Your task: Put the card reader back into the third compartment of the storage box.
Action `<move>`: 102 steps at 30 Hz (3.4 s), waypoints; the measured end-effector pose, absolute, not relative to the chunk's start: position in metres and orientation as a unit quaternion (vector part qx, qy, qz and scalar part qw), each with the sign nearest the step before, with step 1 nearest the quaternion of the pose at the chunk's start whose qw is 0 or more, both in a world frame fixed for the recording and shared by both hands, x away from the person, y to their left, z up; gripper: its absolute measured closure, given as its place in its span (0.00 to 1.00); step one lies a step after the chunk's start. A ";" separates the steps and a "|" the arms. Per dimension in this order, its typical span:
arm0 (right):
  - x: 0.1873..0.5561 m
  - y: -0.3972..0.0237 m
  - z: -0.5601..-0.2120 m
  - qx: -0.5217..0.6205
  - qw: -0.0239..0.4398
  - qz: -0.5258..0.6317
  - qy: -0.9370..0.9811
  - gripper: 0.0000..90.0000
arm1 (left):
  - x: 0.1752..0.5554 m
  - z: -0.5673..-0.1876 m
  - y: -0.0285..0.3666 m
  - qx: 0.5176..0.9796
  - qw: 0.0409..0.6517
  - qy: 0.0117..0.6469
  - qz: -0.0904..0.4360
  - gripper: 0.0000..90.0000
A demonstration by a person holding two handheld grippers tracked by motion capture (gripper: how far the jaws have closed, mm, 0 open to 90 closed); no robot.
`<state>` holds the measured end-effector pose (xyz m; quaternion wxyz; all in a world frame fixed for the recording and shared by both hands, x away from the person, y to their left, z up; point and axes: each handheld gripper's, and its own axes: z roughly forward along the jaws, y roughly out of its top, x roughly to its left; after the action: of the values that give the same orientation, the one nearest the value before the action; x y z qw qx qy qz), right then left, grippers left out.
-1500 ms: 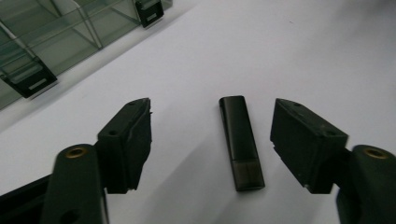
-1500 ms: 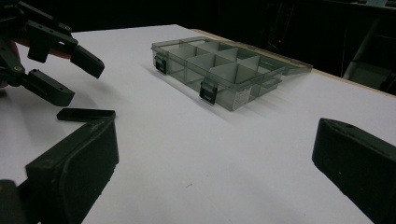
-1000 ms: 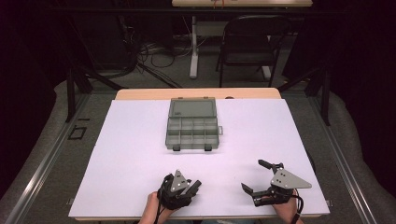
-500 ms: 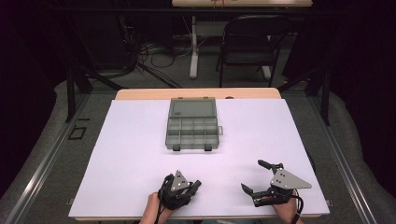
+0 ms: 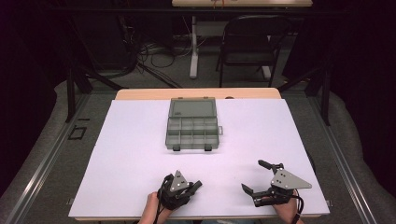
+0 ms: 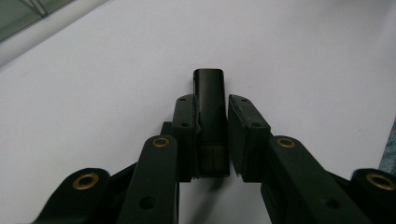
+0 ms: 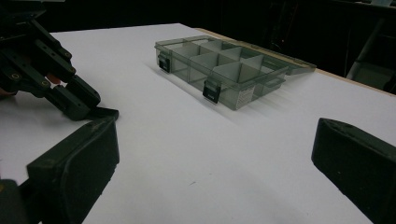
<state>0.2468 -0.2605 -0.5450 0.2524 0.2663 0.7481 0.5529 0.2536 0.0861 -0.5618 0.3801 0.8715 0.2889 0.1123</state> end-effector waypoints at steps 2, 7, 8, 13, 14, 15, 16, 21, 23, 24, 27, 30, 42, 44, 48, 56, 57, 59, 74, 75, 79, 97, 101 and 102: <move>0.247 -0.261 -0.545 0.265 0.253 0.553 0.748 0.00 | 0.253 -0.561 0.087 0.870 0.383 0.289 0.115 0.82; 0.247 -0.260 -0.545 0.265 0.254 0.552 0.748 0.00 | 0.252 -0.557 0.088 0.869 0.387 0.285 0.118 0.82; 0.247 -0.260 -0.545 0.264 0.254 0.553 0.748 0.00 | 0.252 -0.556 0.089 0.868 0.389 0.285 0.119 0.82; 0.247 -0.260 -0.545 0.266 0.253 0.551 0.749 0.00 | 0.251 -0.553 0.090 0.867 0.394 0.280 0.122 0.82; 0.247 -0.260 -0.545 0.266 0.253 0.551 0.749 0.00 | 0.251 -0.553 0.090 0.867 0.394 0.280 0.122 0.82; 0.247 -0.260 -0.545 0.265 0.254 0.551 0.749 0.00 | 0.251 -0.552 0.091 0.867 0.395 0.280 0.122 0.82; 0.247 -0.260 -0.545 0.265 0.254 0.551 0.749 0.00 | 0.251 -0.551 0.091 0.866 0.397 0.279 0.121 0.82; 0.247 -0.260 -0.545 0.266 0.254 0.552 0.749 0.01 | 0.251 -0.550 0.091 0.865 0.400 0.277 0.120 0.82; 0.247 -0.260 -0.545 0.267 0.252 0.551 0.749 0.01 | 0.251 -0.550 0.092 0.865 0.402 0.277 0.120 0.82; 0.247 -0.260 -0.545 0.267 0.251 0.551 0.749 0.01 | 0.251 -0.549 0.092 0.865 0.402 0.276 0.123 0.82; 0.247 -0.260 -0.545 0.267 0.252 0.551 0.750 0.01 | 0.252 -0.547 0.094 0.864 0.404 0.274 0.124 0.82; 0.247 -0.260 -0.545 0.267 0.252 0.551 0.749 0.01 | 0.252 -0.546 0.095 0.863 0.406 0.274 0.125 0.82; 0.248 -0.259 -0.546 0.266 0.252 0.550 0.750 0.01 | 0.255 -0.542 0.099 0.858 0.417 0.270 0.130 0.82; 0.248 -0.259 -0.546 0.266 0.252 0.551 0.750 0.01 | 0.255 -0.541 0.100 0.857 0.419 0.269 0.130 0.82; 0.248 -0.259 -0.546 0.268 0.253 0.547 0.751 0.01 | 0.255 -0.537 0.104 0.851 0.428 0.270 0.140 0.82; 0.248 -0.259 -0.546 0.270 0.252 0.547 0.751 0.01 | 0.256 -0.530 0.108 0.847 0.434 0.268 0.148 0.82; 0.248 -0.259 -0.546 0.270 0.251 0.547 0.751 0.01 | 0.257 -0.529 0.108 0.848 0.433 0.267 0.149 0.82; 0.248 -0.259 -0.546 0.270 0.252 0.546 0.752 0.01 | 0.258 -0.528 0.109 0.848 0.434 0.265 0.151 0.82; 0.249 -0.260 -0.547 0.272 0.250 0.545 0.753 0.01 | 0.271 -0.522 0.111 0.847 0.444 0.254 0.146 0.82; 0.250 -0.259 -0.548 0.272 0.250 0.544 0.753 0.01 | 0.272 -0.522 0.111 0.847 0.444 0.253 0.147 0.82; 0.250 -0.260 -0.548 0.273 0.250 0.545 0.753 0.01 | 0.277 -0.519 0.112 0.847 0.445 0.253 0.146 0.82; 0.250 -0.261 -0.548 0.273 0.251 0.541 0.754 0.01 | 0.296 -0.509 0.113 0.848 0.447 0.243 0.151 0.82; 0.250 -0.260 -0.548 0.274 0.250 0.542 0.754 0.01 | 0.299 -0.508 0.112 0.847 0.448 0.241 0.151 0.82; 0.250 -0.260 -0.548 0.274 0.250 0.541 0.755 0.01 | 0.299 -0.508 0.112 0.848 0.448 0.239 0.152 0.82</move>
<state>0.2502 -0.2600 -0.5482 0.2502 0.2739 0.7547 0.5412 0.2994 0.1119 -0.5076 0.4481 0.8479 0.2395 0.1516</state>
